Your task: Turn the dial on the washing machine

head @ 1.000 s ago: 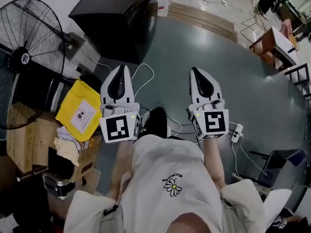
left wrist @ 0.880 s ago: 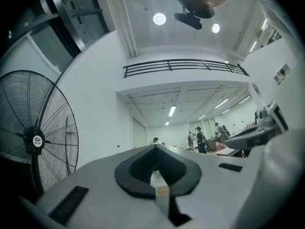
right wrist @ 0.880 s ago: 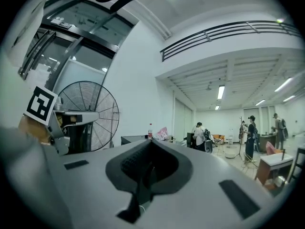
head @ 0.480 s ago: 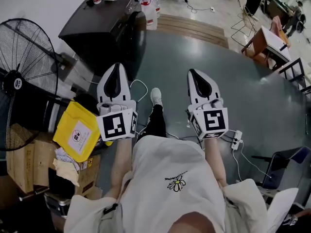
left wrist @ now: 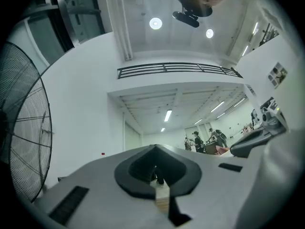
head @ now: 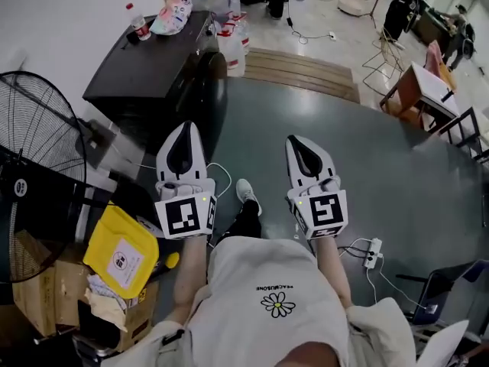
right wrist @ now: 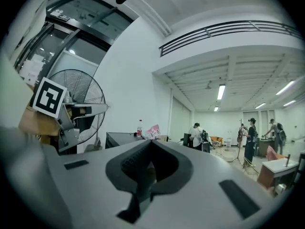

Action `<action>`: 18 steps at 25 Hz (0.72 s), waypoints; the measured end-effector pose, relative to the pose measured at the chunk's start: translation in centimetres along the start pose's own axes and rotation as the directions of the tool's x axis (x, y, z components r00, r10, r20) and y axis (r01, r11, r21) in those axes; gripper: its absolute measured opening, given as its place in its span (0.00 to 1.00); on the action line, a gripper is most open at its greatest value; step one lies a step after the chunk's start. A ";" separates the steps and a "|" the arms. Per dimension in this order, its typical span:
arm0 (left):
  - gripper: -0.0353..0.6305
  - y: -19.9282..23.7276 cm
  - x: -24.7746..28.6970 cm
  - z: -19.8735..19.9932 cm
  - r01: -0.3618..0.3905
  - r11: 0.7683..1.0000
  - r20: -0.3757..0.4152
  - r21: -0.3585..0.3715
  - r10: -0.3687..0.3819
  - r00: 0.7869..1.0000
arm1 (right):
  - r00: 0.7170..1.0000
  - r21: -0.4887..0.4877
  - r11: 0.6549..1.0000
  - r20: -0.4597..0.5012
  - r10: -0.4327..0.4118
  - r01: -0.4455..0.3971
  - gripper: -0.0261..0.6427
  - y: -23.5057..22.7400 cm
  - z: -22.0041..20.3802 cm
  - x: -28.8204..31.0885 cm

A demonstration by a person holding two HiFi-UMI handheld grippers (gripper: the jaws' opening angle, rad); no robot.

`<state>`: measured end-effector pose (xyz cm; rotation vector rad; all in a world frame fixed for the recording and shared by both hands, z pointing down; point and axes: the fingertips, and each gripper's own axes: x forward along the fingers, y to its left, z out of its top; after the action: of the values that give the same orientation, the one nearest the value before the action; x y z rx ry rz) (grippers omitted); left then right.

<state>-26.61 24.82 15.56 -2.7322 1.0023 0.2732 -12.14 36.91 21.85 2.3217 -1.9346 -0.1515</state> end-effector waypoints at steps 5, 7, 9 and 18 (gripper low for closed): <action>0.05 2.5 7.9 -2.5 -0.031 1.000 -0.025 0.000 0.031 0.999 | 0.999 0.007 0.999 -0.023 0.047 -0.047 0.04 -3.1 -0.4 9.0; 0.05 3.7 11.1 -3.3 -0.045 0.999 -0.030 0.009 0.045 0.999 | 0.996 0.001 0.997 -0.026 0.081 -0.081 0.04 -4.0 -0.3 12.9; 0.05 4.7 14.2 -4.0 -0.057 0.998 -0.027 0.017 0.058 0.998 | 0.993 -0.007 0.993 -0.016 0.115 -0.115 0.04 -4.8 0.0 16.8; 0.05 8.6 23.5 -8.2 -0.138 0.990 -0.046 -0.013 0.137 0.989 | 0.975 0.013 0.975 0.021 0.222 -0.222 0.04 -6.3 0.1 30.0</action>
<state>-13.81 1.85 16.44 -2.6984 1.2083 0.2440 -0.67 8.54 20.71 2.0995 -2.1937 -0.1388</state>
